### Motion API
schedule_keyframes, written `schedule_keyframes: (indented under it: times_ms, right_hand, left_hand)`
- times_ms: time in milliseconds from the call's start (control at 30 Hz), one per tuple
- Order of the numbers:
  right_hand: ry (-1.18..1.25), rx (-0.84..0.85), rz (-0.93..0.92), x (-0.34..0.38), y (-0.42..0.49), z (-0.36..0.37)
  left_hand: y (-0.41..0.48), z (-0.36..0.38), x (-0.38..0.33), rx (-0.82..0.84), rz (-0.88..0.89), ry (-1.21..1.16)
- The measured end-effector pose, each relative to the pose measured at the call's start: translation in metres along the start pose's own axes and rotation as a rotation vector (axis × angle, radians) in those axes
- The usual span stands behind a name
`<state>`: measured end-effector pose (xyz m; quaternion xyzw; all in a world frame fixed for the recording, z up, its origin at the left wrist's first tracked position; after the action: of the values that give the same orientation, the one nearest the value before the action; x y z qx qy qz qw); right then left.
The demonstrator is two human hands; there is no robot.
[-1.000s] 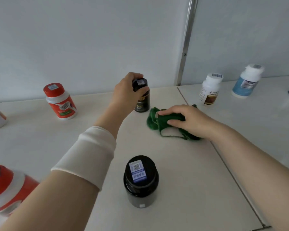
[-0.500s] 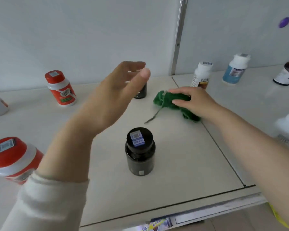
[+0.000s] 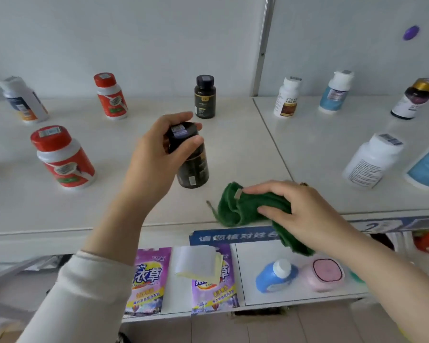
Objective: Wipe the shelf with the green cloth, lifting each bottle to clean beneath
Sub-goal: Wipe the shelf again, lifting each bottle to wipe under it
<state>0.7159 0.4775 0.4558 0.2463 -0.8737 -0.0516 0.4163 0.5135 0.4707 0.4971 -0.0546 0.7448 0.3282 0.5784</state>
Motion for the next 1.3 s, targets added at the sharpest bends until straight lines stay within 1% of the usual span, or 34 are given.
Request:
schedule_keyframes:
  times_ms: [67, 133, 167, 200, 267, 300, 333, 367, 433, 467, 533, 600, 667, 733, 800, 833, 867, 933, 967, 1000, 1033, 1100, 1133, 1167, 1200, 1300]
  right_hand:
    - [0.053, 0.076, -0.004, 0.012, -0.026, 0.000]
    - [0.114, 0.132, 0.041, 0.017, -0.029, -0.006]
    - [0.153, 0.100, 0.061, 0.017, -0.022, -0.015]
    - [0.196, 0.022, 0.086, 0.013, -0.010, -0.026]
    - [0.241, -0.194, 0.142, -0.001, 0.022, -0.049]
    - [0.214, -0.280, 0.167, -0.010, 0.037, -0.055]
    - [0.143, -0.328, 0.187, -0.019, 0.050, -0.055]
    - [0.041, -0.332, 0.202, -0.028, 0.061, -0.051]
    - [-0.159, -0.278, 0.226, -0.043, 0.076, -0.033]
    - [-0.214, -0.265, 0.223, -0.045, 0.081, -0.023]
    - [-0.239, -0.234, 0.162, -0.032, 0.083, 0.002]
    - [-0.205, -0.155, 0.052, -0.006, 0.074, 0.035]
    - [-0.114, -0.067, -0.063, 0.025, 0.052, 0.064]
    - [-0.035, 0.023, -0.171, 0.052, 0.024, 0.079]
    - [0.050, 0.129, -0.216, 0.062, 0.002, 0.078]
    - [0.092, 0.164, -0.199, 0.062, -0.002, 0.069]
    - [0.129, 0.147, -0.161, 0.058, 0.000, 0.056]
    - [0.173, -0.017, -0.043, 0.038, 0.022, 0.021]
    - [0.148, -0.116, 0.017, 0.022, 0.037, 0.005]
    - [0.083, -0.194, 0.076, 0.006, 0.053, -0.006]
    - [-0.006, -0.233, 0.142, -0.009, 0.068, -0.012]
    - [-0.172, -0.219, 0.280, -0.031, 0.086, -0.006]
    - [-0.239, -0.188, 0.305, -0.033, 0.091, 0.004]
    - [-0.279, -0.155, 0.279, -0.027, 0.094, 0.019]
    - [-0.291, -0.118, 0.205, -0.014, 0.094, 0.036]
    - [-0.256, -0.012, -0.096, 0.040, 0.073, 0.088]
  left_hand:
    - [-0.004, -0.003, -0.006, -0.031, 0.024, 0.020]
    - [-0.007, -0.004, -0.009, -0.038, 0.027, 0.021]
    - [-0.009, -0.004, -0.011, -0.046, 0.023, 0.018]
    - [-0.010, -0.005, -0.011, -0.054, 0.014, 0.022]
    - [-0.010, -0.007, -0.012, -0.060, -0.004, 0.051]
    - [-0.009, -0.008, -0.013, -0.056, -0.005, 0.069]
    - [-0.006, -0.010, -0.015, -0.053, 0.000, 0.084]
    - [-0.004, -0.012, -0.016, -0.052, 0.010, 0.096]
    - [0.002, -0.015, -0.020, -0.053, 0.024, 0.111]
    - [0.004, -0.017, -0.021, -0.057, 0.029, 0.115]
    - [0.009, -0.023, -0.022, -0.068, 0.039, 0.116]
    - [0.014, -0.028, -0.025, -0.072, 0.047, 0.113]
    - [0.019, -0.033, -0.028, -0.084, 0.056, 0.113]
    - [0.025, -0.037, -0.031, -0.099, 0.061, 0.107]
    - [0.026, -0.036, -0.033, -0.085, 0.060, 0.100]
    - [0.026, -0.032, -0.033, -0.068, 0.061, 0.103]
    - [0.025, -0.029, -0.032, -0.046, 0.064, 0.109]
    - [0.024, -0.024, -0.032, -0.009, 0.075, 0.124]
    - [0.025, -0.024, -0.033, -0.007, 0.079, 0.131]
    - [0.027, -0.025, -0.035, -0.016, 0.082, 0.137]
    - [0.030, -0.028, -0.037, -0.030, 0.086, 0.137]
    - [0.033, -0.032, -0.040, -0.050, 0.091, 0.122]
    - [0.034, -0.033, -0.041, -0.051, 0.093, 0.117]
    - [0.034, -0.033, -0.041, -0.049, 0.095, 0.116]
    - [0.034, -0.033, -0.041, -0.046, 0.095, 0.113]
    - [0.033, -0.033, -0.039, -0.044, 0.078, 0.085]
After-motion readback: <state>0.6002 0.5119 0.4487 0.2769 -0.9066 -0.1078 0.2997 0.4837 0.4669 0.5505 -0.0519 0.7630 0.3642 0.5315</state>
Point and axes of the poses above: each hand's wrist, its own y-axis towards the middle knuckle, its own z-axis out of the palm, x = y × z, the point moved 7 cm from there along y, towards the middle knuckle, and after that the axes turned 15 degrees about -x, right-handed, at the moved point
